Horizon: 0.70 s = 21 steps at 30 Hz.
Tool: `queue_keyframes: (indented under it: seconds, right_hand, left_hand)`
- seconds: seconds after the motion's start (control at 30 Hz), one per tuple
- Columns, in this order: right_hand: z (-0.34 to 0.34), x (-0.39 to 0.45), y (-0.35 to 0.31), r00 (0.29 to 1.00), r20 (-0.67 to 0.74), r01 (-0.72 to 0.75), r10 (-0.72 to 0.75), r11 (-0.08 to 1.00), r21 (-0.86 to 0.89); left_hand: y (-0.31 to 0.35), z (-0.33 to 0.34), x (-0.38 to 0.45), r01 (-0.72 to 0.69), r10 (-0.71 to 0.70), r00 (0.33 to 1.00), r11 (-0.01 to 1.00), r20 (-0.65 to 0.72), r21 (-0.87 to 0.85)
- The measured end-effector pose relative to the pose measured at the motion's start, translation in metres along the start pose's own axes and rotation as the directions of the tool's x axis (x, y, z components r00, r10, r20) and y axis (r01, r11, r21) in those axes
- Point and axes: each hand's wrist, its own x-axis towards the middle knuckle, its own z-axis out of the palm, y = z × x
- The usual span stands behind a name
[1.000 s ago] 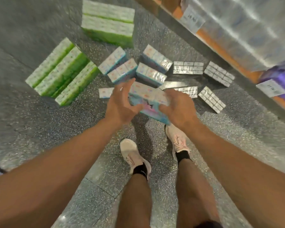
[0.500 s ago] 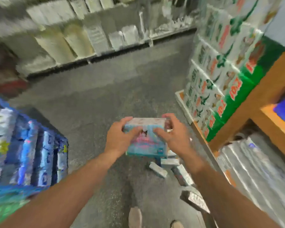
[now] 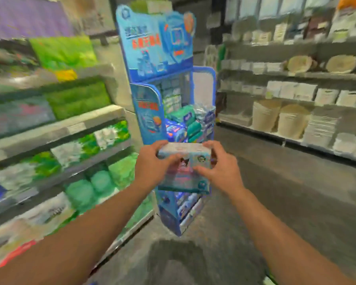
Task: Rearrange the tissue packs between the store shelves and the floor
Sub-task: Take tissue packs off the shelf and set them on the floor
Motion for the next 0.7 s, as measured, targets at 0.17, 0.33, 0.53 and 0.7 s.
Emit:
queue_keyframes:
  seconds: [0.17, 0.33, 0.53, 0.7]
  right_hand:
    - [0.167, 0.071, -0.104, 0.983, 0.051, 0.171, -0.176, 0.982, 0.085]
    - [0.293, 0.12, -0.19, 0.943, 0.042, 0.325, -0.329, 0.941, 0.09]
    - [0.393, 0.172, -0.238, 0.905, 0.046, 0.411, -0.423, 0.897, 0.166]
    - [0.475, 0.223, -0.249, 0.848, 0.064, 0.502, -0.526, 0.836, 0.221]
  left_hand:
    - [-0.08, -0.163, 0.047, 0.043, 0.002, 0.964, 0.985, -0.266, 0.165]
    - [-0.129, -0.286, 0.081, 0.065, 0.055, 0.902, 0.963, -0.428, 0.262]
    - [-0.184, -0.358, 0.127, 0.122, 0.065, 0.849, 0.941, -0.524, 0.315]
    - [-0.241, -0.387, 0.175, 0.213, 0.03, 0.807, 0.917, -0.59, 0.338]
